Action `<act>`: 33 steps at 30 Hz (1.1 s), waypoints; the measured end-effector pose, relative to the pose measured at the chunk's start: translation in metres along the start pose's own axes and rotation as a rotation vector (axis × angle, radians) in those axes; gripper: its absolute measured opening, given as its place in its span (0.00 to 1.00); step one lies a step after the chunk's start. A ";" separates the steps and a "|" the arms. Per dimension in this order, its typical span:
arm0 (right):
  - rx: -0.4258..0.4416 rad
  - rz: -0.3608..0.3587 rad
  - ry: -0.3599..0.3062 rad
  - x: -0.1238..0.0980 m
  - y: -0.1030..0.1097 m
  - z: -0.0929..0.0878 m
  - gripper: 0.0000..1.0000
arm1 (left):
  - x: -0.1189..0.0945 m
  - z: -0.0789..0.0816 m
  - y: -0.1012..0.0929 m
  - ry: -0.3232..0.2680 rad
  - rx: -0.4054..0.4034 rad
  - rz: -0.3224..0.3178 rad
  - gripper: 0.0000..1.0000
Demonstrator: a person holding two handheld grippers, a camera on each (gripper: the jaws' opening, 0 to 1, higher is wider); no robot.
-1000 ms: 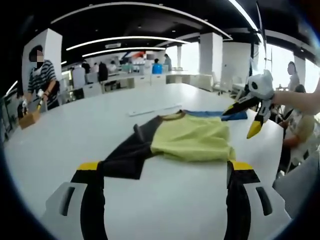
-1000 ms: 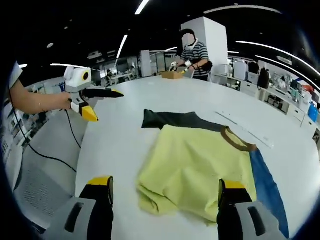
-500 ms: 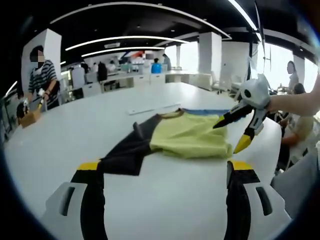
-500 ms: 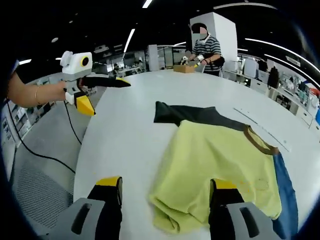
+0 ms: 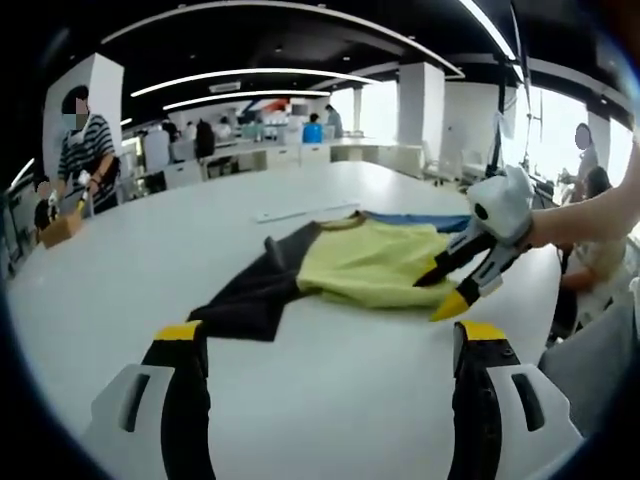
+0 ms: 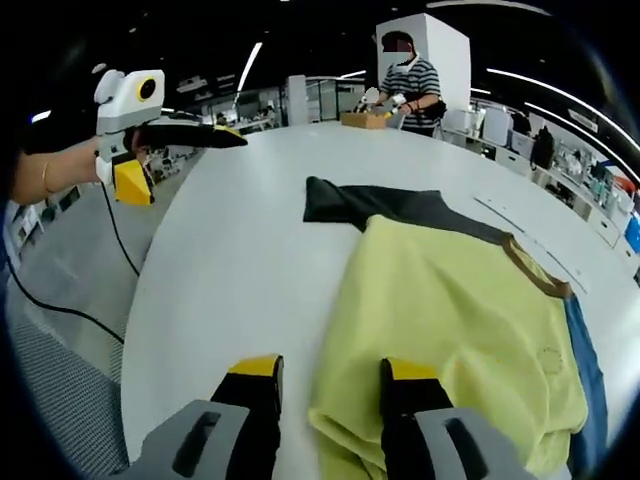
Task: Fold the garment on the visible template until the final outline fits inside the template.
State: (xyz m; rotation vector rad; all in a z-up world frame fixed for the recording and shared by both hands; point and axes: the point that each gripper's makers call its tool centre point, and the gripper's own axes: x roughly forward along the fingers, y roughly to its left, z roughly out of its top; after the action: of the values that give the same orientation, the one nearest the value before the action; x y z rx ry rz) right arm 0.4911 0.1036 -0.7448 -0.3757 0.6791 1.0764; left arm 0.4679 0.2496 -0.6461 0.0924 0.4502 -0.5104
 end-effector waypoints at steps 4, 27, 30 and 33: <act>0.001 -0.037 0.006 0.003 -0.007 -0.001 0.25 | 0.000 0.000 0.001 0.001 0.000 0.005 0.99; -0.013 -0.075 -0.065 -0.021 -0.024 0.026 0.00 | 0.002 -0.010 -0.001 0.018 0.000 -0.007 0.98; -0.010 -0.084 -0.088 -0.030 -0.030 0.037 0.00 | 0.002 -0.011 -0.002 0.018 -0.002 -0.009 0.98; -0.004 -0.089 -0.107 -0.037 -0.037 0.046 0.00 | 0.004 -0.012 -0.003 0.022 0.001 -0.012 0.98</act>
State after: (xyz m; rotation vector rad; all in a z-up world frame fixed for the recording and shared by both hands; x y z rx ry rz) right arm 0.5279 0.0894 -0.6869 -0.3459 0.5607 1.0059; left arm 0.4645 0.2475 -0.6585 0.0963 0.4727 -0.5218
